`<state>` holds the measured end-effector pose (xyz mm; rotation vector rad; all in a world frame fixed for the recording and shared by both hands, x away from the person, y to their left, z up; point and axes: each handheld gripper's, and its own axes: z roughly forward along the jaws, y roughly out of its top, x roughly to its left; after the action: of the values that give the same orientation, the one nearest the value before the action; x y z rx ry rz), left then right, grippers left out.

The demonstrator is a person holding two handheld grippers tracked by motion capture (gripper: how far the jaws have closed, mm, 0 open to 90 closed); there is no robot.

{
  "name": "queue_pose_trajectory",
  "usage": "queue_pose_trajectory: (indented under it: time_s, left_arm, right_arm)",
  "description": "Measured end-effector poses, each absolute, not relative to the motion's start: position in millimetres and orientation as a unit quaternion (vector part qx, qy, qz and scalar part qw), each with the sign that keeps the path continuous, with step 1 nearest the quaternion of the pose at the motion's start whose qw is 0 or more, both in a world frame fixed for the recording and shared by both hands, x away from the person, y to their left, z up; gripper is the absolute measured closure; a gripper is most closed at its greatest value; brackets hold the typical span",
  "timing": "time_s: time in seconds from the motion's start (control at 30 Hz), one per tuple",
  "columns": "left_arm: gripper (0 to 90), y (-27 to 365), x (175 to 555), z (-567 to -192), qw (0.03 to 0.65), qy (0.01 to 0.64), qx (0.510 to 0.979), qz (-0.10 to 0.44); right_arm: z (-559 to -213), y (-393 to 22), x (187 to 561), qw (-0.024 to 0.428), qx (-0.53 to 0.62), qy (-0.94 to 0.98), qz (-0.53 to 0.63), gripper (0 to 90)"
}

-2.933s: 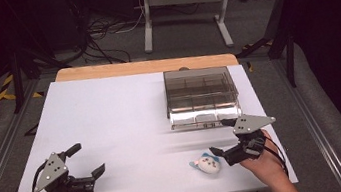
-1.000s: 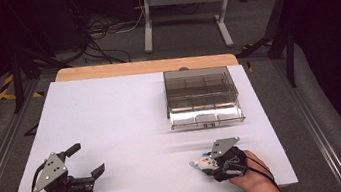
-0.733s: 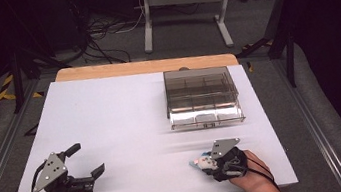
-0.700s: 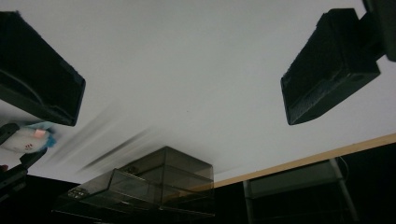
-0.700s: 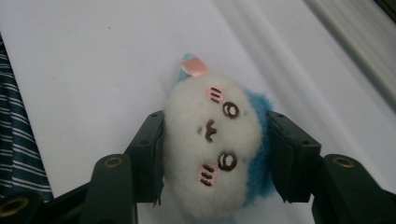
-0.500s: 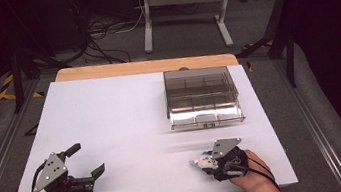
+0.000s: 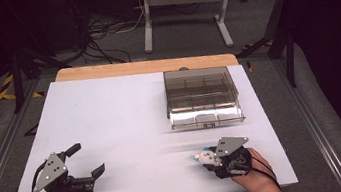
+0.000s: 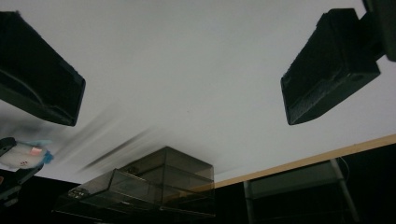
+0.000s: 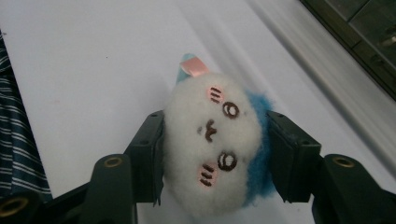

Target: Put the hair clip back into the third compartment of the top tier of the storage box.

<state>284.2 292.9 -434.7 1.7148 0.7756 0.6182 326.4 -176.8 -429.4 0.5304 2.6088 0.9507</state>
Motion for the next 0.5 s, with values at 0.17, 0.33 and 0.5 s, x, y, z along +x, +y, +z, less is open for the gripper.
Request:
queue_pose_trajectory:
  time_s: [0.17,0.33,0.5]
  left_arm:
    - [0.7,292.5,283.8,-434.8,0.548,0.33,0.723,0.259]
    - [0.7,292.6,283.9,-434.9,0.549,0.329,0.723,0.259]
    - [0.7,292.7,283.8,-434.9,0.55,0.33,0.722,0.259]
  right_arm:
    - [-427.8,-177.9,325.7,0.159,0.189,0.907,0.341,44.7]
    - [-426.3,-179.3,325.8,0.166,0.189,0.905,0.344,44.7]
    - [-424.8,-180.4,325.4,0.168,0.192,0.902,0.349,44.7]
